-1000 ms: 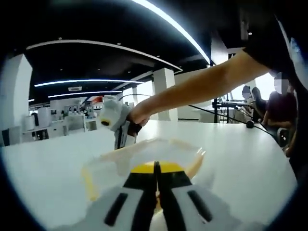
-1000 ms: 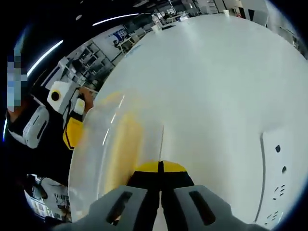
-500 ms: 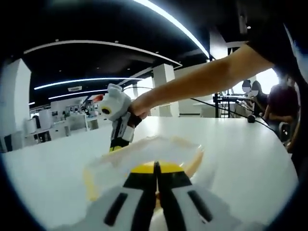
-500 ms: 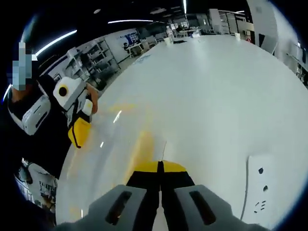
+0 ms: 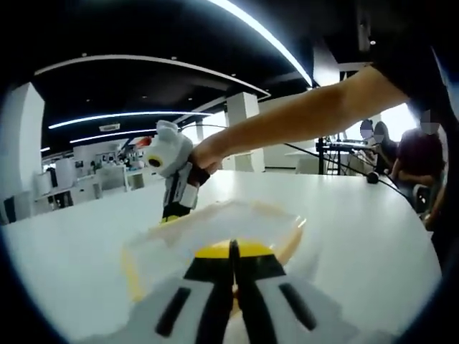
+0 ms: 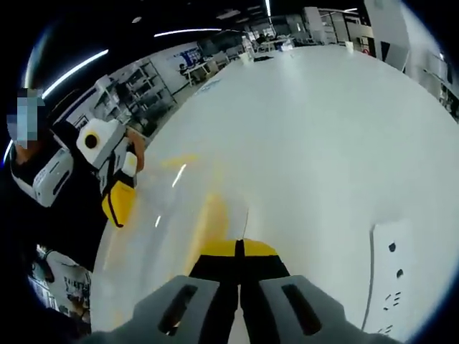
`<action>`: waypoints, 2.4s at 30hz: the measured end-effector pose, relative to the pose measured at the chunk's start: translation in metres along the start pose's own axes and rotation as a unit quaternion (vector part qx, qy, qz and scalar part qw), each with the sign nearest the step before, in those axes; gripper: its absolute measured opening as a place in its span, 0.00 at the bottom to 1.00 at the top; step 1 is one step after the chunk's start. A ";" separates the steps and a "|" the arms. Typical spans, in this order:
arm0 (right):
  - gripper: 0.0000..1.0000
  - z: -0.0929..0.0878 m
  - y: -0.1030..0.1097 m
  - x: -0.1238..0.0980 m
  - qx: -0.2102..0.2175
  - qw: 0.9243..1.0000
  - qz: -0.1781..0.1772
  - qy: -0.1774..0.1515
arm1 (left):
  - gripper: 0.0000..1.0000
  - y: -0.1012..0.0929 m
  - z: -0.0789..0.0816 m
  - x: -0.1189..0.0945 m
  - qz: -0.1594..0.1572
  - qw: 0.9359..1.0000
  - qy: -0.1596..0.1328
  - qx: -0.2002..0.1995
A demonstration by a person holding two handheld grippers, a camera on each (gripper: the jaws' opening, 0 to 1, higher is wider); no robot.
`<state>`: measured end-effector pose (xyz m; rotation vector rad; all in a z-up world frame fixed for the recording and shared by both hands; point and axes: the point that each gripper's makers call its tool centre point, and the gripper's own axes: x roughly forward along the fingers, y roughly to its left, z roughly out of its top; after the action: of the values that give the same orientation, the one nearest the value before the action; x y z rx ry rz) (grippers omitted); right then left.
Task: Snap each plastic latch of the storage box into its locked position after aligning the lid with the box until every specified latch is closed and the lid sits flush.
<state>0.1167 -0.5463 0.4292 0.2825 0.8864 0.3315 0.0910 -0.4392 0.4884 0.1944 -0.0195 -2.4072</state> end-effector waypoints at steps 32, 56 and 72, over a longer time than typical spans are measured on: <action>0.00 -0.007 -0.001 0.007 0.030 0.999 -0.007 -0.038 | 0.00 0.002 0.002 0.005 -0.005 1.000 0.011 -0.022; 0.21 0.021 -0.032 -0.047 -0.102 0.932 -0.305 -0.167 | 0.18 0.058 0.036 -0.026 0.116 0.989 -0.089 -0.009; 0.73 0.021 0.023 -0.132 -0.053 0.822 -0.454 -0.340 | 0.42 0.077 0.045 -0.068 0.165 0.980 -0.113 -0.010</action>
<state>0.0525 -0.5796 0.5438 -0.1519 0.2112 -0.5958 0.1849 -0.4532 0.5471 -0.0869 -0.1232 -2.0841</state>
